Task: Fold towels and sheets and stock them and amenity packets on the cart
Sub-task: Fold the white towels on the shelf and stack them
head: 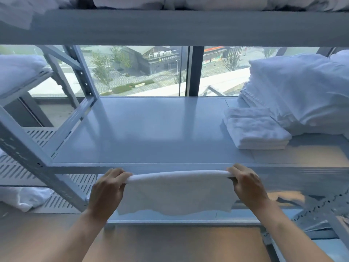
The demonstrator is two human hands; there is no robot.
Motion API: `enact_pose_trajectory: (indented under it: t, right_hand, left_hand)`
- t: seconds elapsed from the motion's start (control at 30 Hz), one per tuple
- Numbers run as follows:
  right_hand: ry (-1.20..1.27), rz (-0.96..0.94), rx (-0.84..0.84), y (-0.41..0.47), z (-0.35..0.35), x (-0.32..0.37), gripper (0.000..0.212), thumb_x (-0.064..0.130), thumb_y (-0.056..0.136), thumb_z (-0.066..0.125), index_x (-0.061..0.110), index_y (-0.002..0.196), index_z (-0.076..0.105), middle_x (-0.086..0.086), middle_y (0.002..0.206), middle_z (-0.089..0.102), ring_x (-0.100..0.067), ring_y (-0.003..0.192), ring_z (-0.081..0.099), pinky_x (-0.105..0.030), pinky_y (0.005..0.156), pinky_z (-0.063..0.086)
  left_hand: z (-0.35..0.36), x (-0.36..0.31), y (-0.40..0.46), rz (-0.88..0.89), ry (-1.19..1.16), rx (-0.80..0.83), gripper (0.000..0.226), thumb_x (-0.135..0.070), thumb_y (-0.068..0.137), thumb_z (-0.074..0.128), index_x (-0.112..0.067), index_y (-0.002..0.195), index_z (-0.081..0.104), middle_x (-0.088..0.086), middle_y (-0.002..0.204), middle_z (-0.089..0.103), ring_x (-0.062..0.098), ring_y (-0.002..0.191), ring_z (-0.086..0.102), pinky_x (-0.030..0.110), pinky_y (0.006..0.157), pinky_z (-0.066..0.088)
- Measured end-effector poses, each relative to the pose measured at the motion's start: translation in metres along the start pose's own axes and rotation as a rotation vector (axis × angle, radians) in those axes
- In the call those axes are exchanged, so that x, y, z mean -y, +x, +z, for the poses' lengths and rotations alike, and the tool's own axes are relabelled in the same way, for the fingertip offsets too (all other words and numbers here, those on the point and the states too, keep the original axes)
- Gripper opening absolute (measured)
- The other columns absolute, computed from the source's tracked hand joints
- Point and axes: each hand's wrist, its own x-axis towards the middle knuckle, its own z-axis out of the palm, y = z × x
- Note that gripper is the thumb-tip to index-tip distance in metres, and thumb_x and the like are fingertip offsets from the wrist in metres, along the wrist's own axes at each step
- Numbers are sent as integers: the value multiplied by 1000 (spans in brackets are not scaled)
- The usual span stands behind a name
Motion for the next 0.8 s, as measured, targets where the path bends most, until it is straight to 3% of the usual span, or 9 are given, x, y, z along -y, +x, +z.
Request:
enact_pose_trajectory:
  t: [0.1, 0.2, 0.3, 0.37, 0.5, 0.8]
  right_hand:
    - [23, -8, 34, 26, 14, -1, 25, -10, 83, 70, 13, 93, 72, -1, 80, 60, -32, 71, 60, -33, 59, 44]
    - [25, 7, 47, 51, 33, 0, 28, -11, 84, 65, 14, 94, 71, -1, 83, 60, -33, 73, 59, -34, 59, 45]
    - [-5, 29, 52, 77, 49, -1, 30, -10, 84, 63, 17, 95, 71, 0, 85, 61, -32, 75, 59, -30, 58, 38]
    - [-17, 49, 71, 97, 57, -2, 30, -9, 86, 60, 17, 97, 71, 0, 87, 62, -33, 78, 61, -32, 59, 41]
    - [-26, 68, 102, 142, 69, 1, 28, -7, 87, 59, 16, 97, 72, -2, 87, 65, -36, 81, 64, -38, 63, 48]
    - [-136, 161, 43, 241, 104, 5, 22, -5, 85, 57, 13, 91, 69, -7, 87, 64, -37, 85, 63, -37, 66, 42]
  left_hand:
    - [2, 11, 15, -24, 23, 14, 25, -8, 82, 62, -21, 98, 76, -6, 92, 68, 27, 85, 68, 33, 56, 49]
    - [10, 25, 28, -56, 33, 49, 27, 2, 80, 77, -19, 97, 76, -4, 92, 69, 29, 83, 68, 34, 57, 50]
    - [22, 49, 42, -47, -4, 41, 8, -22, 91, 70, -18, 96, 74, -4, 87, 66, 29, 79, 67, 36, 55, 50]
    - [31, 64, 54, -40, -21, 37, 22, -36, 94, 60, -18, 95, 72, -4, 85, 64, 27, 77, 65, 35, 54, 50]
    - [53, 93, 89, -80, -42, 34, 3, -18, 94, 68, -19, 95, 70, -5, 86, 63, 29, 80, 65, 34, 50, 49]
    - [89, 161, 178, -1, -52, 27, 35, -3, 87, 53, -20, 110, 72, -3, 96, 69, 30, 89, 63, 39, 65, 50]
